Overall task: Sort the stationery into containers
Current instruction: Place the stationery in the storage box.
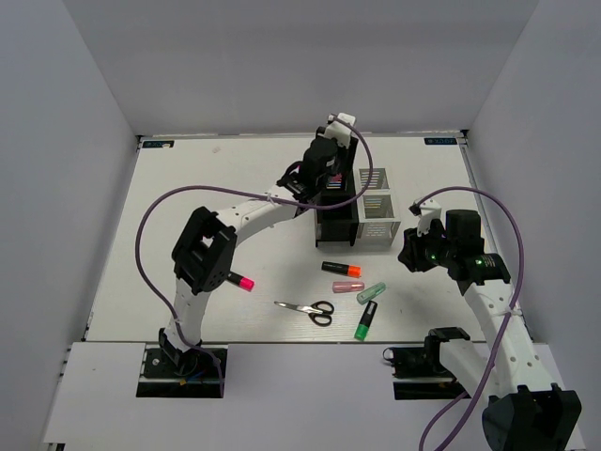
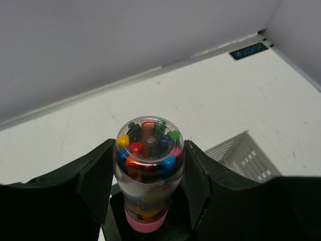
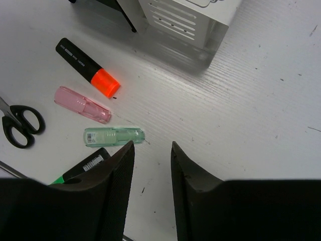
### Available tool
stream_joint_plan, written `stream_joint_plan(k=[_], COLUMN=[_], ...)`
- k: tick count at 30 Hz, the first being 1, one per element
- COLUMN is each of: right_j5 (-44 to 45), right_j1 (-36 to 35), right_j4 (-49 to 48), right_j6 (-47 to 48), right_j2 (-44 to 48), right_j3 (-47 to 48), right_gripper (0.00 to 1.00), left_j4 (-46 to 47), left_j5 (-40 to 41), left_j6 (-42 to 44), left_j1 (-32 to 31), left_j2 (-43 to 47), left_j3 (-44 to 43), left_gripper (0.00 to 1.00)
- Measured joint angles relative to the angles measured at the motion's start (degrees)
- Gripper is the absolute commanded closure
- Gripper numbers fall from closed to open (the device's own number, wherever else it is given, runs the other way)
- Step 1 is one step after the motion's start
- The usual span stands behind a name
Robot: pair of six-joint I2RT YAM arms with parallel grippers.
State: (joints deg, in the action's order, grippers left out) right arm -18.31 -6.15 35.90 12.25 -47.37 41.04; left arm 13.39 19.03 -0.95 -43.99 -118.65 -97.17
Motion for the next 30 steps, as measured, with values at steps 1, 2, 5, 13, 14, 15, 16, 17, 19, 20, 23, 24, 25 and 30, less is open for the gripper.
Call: stream_joint_plan(k=[1, 2, 5, 13, 14, 15, 16, 17, 19, 20, 23, 24, 25, 30], right_j5=[0.0, 0.0, 0.0, 0.0, 0.0, 0.0, 0.0, 0.0, 0.0, 0.0, 0.0, 0.0, 0.0, -0.9], right_j1=[0.0, 0.0, 0.0, 0.0, 0.0, 0.0, 0.0, 0.0, 0.0, 0.0, 0.0, 0.0, 0.0, 0.0], right_j4=[0.0, 0.0, 0.0, 0.0, 0.0, 0.0, 0.0, 0.0, 0.0, 0.0, 0.0, 0.0, 0.0, 0.2], right_j6=[0.0, 0.0, 0.0, 0.1, 0.1, 0.1, 0.1, 0.2, 0.2, 0.2, 0.2, 0.6, 0.5, 0.3], right_j2=[0.0, 0.0, 0.0, 0.0, 0.0, 0.0, 0.0, 0.0, 0.0, 0.0, 0.0, 0.0, 0.0, -0.3], right_j3=[0.0, 0.0, 0.0, 0.0, 0.0, 0.0, 0.0, 0.0, 0.0, 0.0, 0.0, 0.0, 0.0, 0.0], right_gripper=[0.60, 0.59, 0.57, 0.49, 0.48, 0.48, 0.48, 0.48, 0.48, 0.47, 0.78, 1.00, 1.00, 0.10], left_j4=[0.1, 0.1, -0.1, 0.3, 0.4, 0.5, 0.5, 0.5, 0.4, 0.3, -1.6, -3.4, -5.6, -31.8], left_j5=[0.1, 0.2, 0.4, 0.5, 0.5, 0.6, 0.6, 0.7, 0.9, 0.9, 1.4, 1.7, 2.1, 9.6], left_j6=[-0.4, -0.7, -1.6, -3.3, -3.5, -3.5, -3.6, -3.7, -3.7, -3.8, -4.5, -4.8, -5.5, -19.2], left_j1=[0.1, 0.2, 0.5, 0.6, 0.6, 0.6, 0.7, 0.7, 0.7, 0.7, 0.7, 0.6, 0.5, -1.3], left_j2=[0.0, 0.0, 0.0, 0.0, 0.0, 0.1, 0.2, 0.3, 0.5, 0.8, 2.3, 3.3, 4.6, 15.6], left_j3=[0.9, 1.7, 4.0, 5.8, 5.8, 5.8, 5.8, 5.8, 5.8, 5.8, 5.8, 5.8, 5.7, 3.3], left_gripper=[1.00, 1.00, 0.95, 0.27, 0.20, 0.19, 0.19, 0.19, 0.19, 0.29, 1.00, 1.00, 1.00, 0.39])
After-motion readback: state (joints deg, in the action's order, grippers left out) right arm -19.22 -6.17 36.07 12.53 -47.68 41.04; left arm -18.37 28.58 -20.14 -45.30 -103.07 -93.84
